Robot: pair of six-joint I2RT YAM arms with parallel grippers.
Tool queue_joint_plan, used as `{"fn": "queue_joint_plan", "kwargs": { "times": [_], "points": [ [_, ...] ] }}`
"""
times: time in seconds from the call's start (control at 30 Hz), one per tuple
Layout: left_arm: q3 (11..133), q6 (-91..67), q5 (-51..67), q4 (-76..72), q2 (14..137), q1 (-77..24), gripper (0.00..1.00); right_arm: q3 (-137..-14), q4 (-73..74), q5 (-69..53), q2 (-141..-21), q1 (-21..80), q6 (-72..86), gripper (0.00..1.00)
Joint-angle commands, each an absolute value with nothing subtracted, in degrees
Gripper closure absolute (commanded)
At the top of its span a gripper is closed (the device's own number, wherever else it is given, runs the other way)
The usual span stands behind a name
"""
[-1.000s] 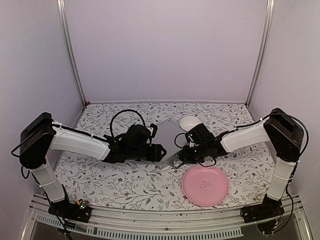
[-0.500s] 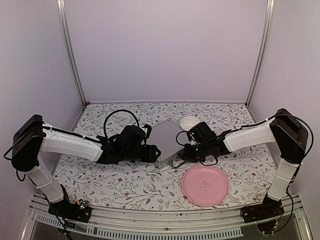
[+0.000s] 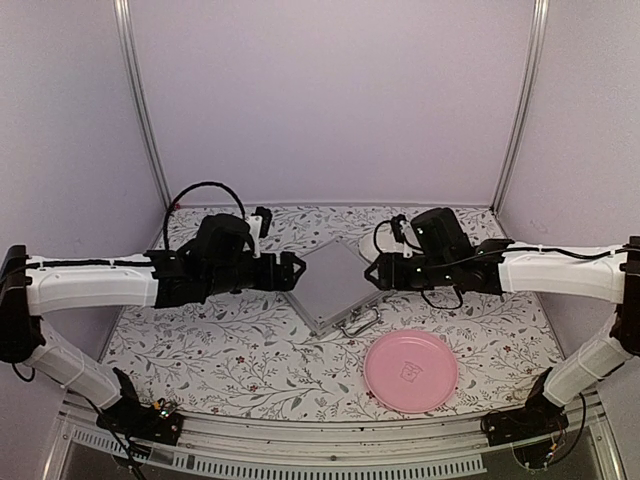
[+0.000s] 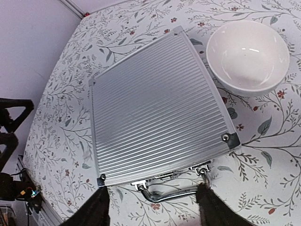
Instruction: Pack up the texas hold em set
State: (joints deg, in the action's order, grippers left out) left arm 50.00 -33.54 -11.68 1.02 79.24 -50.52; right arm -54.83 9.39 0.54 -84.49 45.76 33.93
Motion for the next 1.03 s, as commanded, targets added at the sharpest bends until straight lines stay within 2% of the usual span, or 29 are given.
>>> {"fn": "queue_joint_plan", "kwargs": {
  "times": [0.0, 0.07, 0.2, 0.4, 0.53, 0.7, 0.83, 1.0],
  "points": [
    [55.6, -25.1, -7.3, 1.5, 82.9, -44.7, 0.03, -58.9, 9.2, 0.4, -83.4, 41.8, 25.6, 0.26],
    [57.3, -23.5, -4.7, 1.0, 85.1, -40.2, 0.03, -58.7, 7.1, -0.7, -83.2, 37.7, 23.7, 0.18],
    [56.4, -21.4, -2.6, -0.2, 84.7, -28.2, 0.03, -55.8, 2.9, -4.4, -81.6, 27.8, 20.0, 0.09],
    [42.5, -23.3, 8.1, -10.1, 76.2, -3.6, 0.03, -46.3, -3.5, -10.5, -76.7, 7.2, 15.4, 0.05],
    [31.3, -25.8, 8.3, -19.8, 69.8, 9.8, 0.03, -39.0, -9.8, -11.1, -72.8, -4.4, 14.0, 0.05],
    [15.9, -23.8, -1.8, -42.0, 65.5, 11.5, 0.03, -26.8, -25.4, -5.8, -65.8, -8.6, 11.6, 0.05],
    [14.3, -19.4, -4.4, -47.8, 67.0, 10.1, 0.03, -20.8, -35.3, -2.9, -66.3, -8.6, 10.7, 0.05],
    [12.7, -14.1, -7.5, -54.9, 70.9, 7.7, 0.03, -19.4, -41.9, -2.7, -70.8, -8.6, 9.8, 0.06]
  ]
}}
